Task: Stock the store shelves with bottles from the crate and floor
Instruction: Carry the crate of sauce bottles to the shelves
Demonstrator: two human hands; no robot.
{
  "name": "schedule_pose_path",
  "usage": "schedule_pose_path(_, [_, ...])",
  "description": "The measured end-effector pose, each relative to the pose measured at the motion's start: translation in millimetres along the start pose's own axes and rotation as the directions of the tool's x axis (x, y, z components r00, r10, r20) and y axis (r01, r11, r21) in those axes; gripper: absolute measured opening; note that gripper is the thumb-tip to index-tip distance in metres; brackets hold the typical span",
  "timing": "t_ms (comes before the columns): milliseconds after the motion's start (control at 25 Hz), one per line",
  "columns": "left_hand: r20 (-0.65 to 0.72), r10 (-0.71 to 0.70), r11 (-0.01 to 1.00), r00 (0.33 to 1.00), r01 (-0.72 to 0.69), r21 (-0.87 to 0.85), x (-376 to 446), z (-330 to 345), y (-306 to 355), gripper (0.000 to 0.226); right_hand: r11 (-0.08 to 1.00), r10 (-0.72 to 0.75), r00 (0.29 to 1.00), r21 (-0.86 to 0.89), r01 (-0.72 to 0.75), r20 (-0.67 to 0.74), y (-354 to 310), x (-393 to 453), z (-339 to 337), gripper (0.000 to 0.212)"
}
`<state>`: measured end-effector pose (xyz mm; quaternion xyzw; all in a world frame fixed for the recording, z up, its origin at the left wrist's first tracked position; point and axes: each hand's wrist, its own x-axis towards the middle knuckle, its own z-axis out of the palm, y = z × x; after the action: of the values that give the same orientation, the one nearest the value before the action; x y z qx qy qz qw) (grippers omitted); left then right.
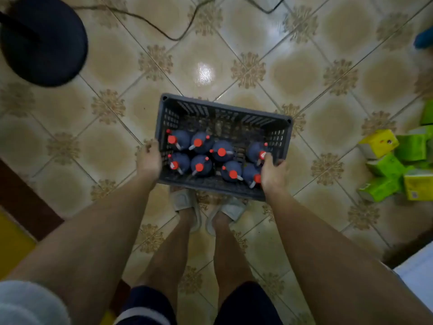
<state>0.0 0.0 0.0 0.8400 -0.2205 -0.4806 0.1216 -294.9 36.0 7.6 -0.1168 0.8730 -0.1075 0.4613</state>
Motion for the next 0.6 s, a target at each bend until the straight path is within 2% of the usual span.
schedule_pose_path(120, [-0.128,0.007,0.999,0.992,-0.002,0.044,54.2,16.0,-17.0,0.057,0.986,0.022,0.978,-0.155,-0.055,-0.208,11.0,53.5,13.0,0.074])
schedule_pose_path(200, [-0.155,-0.001,0.999,0.988,0.008,0.044,79.9,28.2,-24.3,0.061,0.988,0.053,0.969,-0.131,-0.087,-0.242,18.9,81.2,18.5,0.077])
schedule_pose_path(360, [-0.196,0.009,0.999,0.981,0.000,0.046,112.6,41.7,-23.4,0.068,0.993,0.093,0.977,0.089,-0.077,-0.194,30.8,121.3,34.9,0.082])
schedule_pose_path(520, [-0.134,-0.022,1.000,0.991,0.024,0.014,135.4,44.5,-11.3,0.075,0.954,0.197,0.974,0.251,-0.164,-0.110,27.0,144.5,26.4,0.077])
schedule_pose_path(600, [-0.097,-0.045,0.999,0.994,0.043,-0.014,141.1,42.8,-5.8,0.077,0.935,0.179,0.983,0.319,-0.155,-0.046,26.4,151.2,22.5,0.071])
